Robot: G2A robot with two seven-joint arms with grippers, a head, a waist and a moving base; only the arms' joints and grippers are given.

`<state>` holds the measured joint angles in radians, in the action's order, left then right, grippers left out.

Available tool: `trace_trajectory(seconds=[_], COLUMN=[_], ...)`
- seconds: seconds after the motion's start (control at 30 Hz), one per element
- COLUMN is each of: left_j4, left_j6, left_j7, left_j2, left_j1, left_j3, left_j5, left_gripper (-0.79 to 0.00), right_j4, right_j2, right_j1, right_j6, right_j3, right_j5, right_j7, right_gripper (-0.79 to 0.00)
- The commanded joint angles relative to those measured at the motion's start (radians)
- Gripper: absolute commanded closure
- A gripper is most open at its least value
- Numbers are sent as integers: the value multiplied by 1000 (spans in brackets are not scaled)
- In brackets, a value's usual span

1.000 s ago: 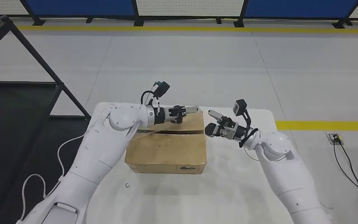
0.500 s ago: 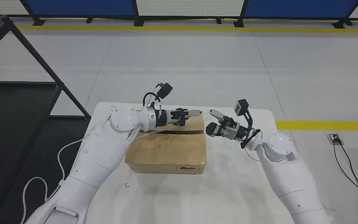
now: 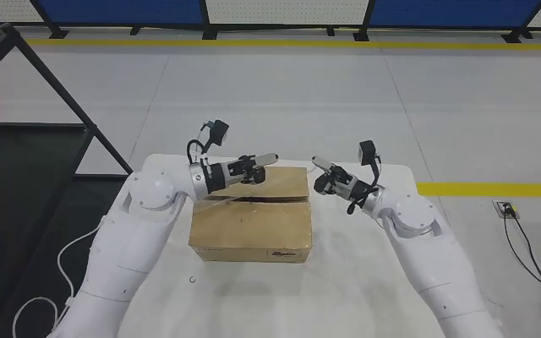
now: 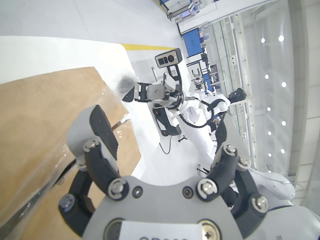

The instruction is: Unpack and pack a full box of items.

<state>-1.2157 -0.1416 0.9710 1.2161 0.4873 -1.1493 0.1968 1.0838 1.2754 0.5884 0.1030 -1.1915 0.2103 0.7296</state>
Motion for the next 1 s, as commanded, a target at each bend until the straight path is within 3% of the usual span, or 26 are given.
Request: trace_trajectory(seconds=[0.0,0.1,0.3,0.37,0.4,0.5,0.57,0.63,0.97], left_j4=[-33,-78,-138,-150,-157,-176,-189,-198,-213], left_j6=[10,19,20,16,12,4,1,1,-1], left_j7=[2,-2,-5,-10,-12,-17,-20,-23,-26], left_j2=[-11,-24,-45,-52,-55,-65,-71,-76,-93], left_j1=[31,72,156,185,200,244,270,293,345], left_j3=[-36,-76,-154,-181,-194,-233,-259,-282,-331], left_j5=[-6,-5,9,18,23,37,45,52,79], left_gripper=[-785,-785,-785,-785,-785,-785,-785,-785,-785], right_j4=[5,16,30,40,47,59,66,71,128], right_j2=[0,1,8,8,8,6,6,6,-7], right_j1=[-2,-13,-68,-79,-85,-103,-111,-114,-79], right_j6=[-2,-32,-220,-268,-295,-373,-410,-430,-447], right_j3=[1,10,41,48,52,64,70,69,47], right_j5=[-2,-17,-74,-93,-102,-133,-144,-144,-155], right_j7=[0,-5,-58,-59,-55,-34,-25,-18,9], right_gripper=[-785,-785,-785,-560,-413,-292,-99,0,0])
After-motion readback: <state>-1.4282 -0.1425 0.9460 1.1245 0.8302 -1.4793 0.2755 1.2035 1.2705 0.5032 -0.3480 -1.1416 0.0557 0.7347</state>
